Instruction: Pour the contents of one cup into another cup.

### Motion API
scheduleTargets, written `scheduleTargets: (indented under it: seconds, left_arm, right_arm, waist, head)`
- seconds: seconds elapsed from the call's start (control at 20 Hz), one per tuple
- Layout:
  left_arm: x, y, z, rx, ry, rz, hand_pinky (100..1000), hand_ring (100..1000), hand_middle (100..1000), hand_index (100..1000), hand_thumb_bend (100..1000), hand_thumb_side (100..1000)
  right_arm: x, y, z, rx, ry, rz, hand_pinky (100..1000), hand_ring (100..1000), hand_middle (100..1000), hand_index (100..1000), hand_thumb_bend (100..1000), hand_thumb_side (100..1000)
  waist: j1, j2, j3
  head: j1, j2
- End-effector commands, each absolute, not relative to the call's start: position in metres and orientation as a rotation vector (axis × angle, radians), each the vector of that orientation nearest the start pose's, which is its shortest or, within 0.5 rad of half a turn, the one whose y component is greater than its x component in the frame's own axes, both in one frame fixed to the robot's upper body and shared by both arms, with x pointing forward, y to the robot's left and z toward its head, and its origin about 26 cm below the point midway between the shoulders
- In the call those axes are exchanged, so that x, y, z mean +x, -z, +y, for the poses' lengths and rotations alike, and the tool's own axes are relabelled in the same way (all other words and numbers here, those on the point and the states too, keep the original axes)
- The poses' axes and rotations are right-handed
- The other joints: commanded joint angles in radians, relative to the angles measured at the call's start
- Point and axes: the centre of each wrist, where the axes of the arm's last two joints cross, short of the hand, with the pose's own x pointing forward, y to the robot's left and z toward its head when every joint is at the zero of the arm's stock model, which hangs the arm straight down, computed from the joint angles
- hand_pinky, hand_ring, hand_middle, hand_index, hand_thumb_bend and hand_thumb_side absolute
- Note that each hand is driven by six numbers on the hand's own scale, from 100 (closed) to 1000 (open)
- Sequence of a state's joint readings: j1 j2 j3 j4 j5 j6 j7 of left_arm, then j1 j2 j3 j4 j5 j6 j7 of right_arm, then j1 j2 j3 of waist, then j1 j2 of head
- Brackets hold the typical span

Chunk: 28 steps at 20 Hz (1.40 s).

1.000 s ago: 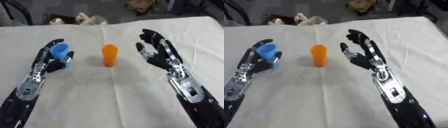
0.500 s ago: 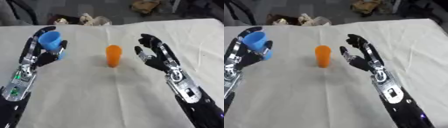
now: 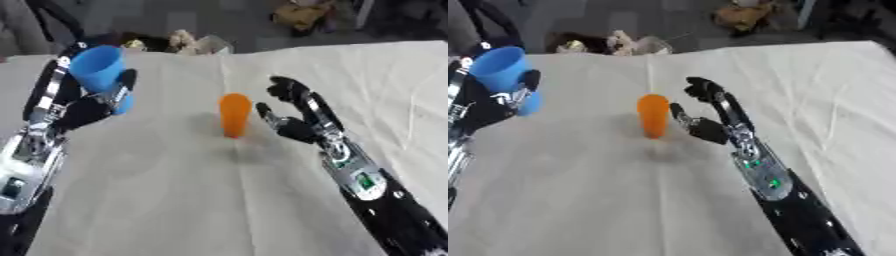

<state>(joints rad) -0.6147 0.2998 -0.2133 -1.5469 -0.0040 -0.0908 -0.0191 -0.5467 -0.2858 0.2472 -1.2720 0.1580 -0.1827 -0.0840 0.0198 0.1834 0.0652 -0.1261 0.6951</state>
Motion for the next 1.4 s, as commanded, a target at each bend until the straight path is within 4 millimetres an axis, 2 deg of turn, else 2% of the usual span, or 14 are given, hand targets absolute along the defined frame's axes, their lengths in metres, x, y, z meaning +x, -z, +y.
scheduleTargets:
  seconds: [0.05,0.6,1.2,1.25,1.3,1.4]
  left_arm:
    - [0.382,-0.192,0.189,-0.036,0.635,-2.200,171,428,287,832,100,267]
    - [0.378,-0.194,0.177,-0.109,0.675,-2.206,173,429,288,831,100,269]
    - [0.378,-0.195,0.174,-0.131,0.692,-2.209,177,428,286,829,100,267]
    - [0.378,-0.195,0.174,-0.132,0.692,-2.209,177,427,286,829,100,275]
    - [0.378,-0.195,0.173,-0.133,0.692,-2.210,177,427,286,829,100,267]
    - [0.378,-0.195,0.173,-0.134,0.692,-2.210,179,427,285,829,100,267]
  right_arm:
    - [0.407,-0.088,-0.214,-0.252,-0.676,-1.972,876,824,737,897,370,414]
    - [0.417,-0.077,-0.195,-0.242,-0.741,-1.959,878,827,740,899,396,417]
    - [0.420,-0.071,-0.172,-0.198,-0.825,-1.949,876,820,733,897,387,408]
    - [0.420,-0.070,-0.171,-0.196,-0.830,-1.947,875,817,731,897,449,382]
    - [0.420,-0.069,-0.170,-0.193,-0.835,-1.946,874,816,731,897,384,406]
    - [0.421,-0.067,-0.167,-0.187,-0.844,-1.941,856,797,708,894,374,399]
  waist:
    - [0.002,-0.012,0.008]
    - [0.015,-0.004,0.038]
    - [0.017,-0.004,0.046]
    - [0.016,-0.004,0.046]
    - [0.016,-0.004,0.046]
    - [0.016,-0.003,0.046]
  head:
    - [-0.008,-0.013]
    - [-0.021,-0.019]
    - [-0.026,-0.020]
    - [-0.027,-0.020]
    - [-0.027,-0.021]
    - [-0.028,-0.021]
